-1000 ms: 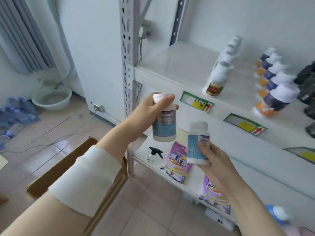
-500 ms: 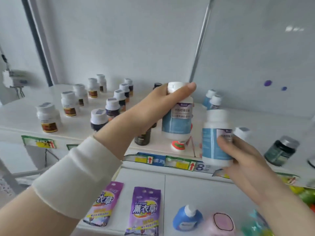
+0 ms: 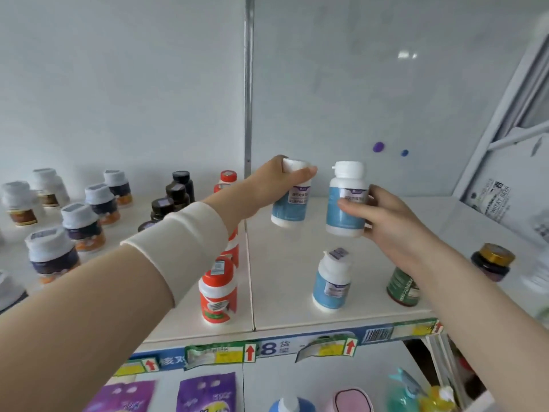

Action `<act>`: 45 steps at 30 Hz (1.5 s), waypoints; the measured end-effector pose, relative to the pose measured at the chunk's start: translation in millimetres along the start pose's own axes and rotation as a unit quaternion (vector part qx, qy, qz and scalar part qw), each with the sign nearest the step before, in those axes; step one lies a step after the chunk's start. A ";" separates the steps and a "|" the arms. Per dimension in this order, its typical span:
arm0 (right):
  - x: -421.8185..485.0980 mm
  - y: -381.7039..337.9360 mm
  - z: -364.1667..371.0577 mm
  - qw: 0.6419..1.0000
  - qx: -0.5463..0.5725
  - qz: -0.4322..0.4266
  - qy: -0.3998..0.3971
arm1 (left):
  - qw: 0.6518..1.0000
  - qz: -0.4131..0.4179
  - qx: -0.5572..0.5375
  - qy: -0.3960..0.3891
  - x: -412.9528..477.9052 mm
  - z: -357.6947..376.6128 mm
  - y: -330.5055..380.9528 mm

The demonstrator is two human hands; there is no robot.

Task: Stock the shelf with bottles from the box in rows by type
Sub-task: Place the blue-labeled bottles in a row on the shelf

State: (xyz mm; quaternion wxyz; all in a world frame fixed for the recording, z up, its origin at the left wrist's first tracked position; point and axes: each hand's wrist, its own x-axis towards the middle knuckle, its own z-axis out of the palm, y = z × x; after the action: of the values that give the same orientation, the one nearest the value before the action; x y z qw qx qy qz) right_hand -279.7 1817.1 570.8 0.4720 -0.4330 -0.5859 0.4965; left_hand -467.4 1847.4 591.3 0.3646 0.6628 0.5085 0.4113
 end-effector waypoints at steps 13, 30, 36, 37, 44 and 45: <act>68.0 61.2 -0.6 0.983 -0.141 0.098 -0.063 | 0.977 -0.094 0.176 -0.076 84.4 13.8 -55.1; 75.6 76.4 0.8 0.958 -0.232 0.080 -0.146 | 0.962 -0.095 0.238 -0.099 104.2 32.9 -67.6; 72.6 77.9 0.9 0.954 -0.247 0.088 -0.143 | 0.959 -0.081 0.260 -0.083 104.5 41.1 -70.8; 72.5 77.6 0.8 0.952 -0.255 0.091 -0.146 | 0.959 -0.082 0.261 -0.080 104.3 42.4 -70.1; 67.9 49.4 -18.9 0.940 -0.299 0.095 -0.136 | 0.956 -0.056 0.281 -0.070 88.8 23.4 -47.9; 67.7 39.6 -23.0 0.938 -0.308 0.090 -0.133 | 0.955 -0.046 0.289 -0.054 83.3 15.9 -41.4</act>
State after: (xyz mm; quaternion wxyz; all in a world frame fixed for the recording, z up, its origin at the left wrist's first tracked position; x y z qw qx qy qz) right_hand -267.7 1892.4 541.3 0.1867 -0.5379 -0.7261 0.3854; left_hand -456.3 1936.5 562.2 0.2026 0.7371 0.6150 0.1931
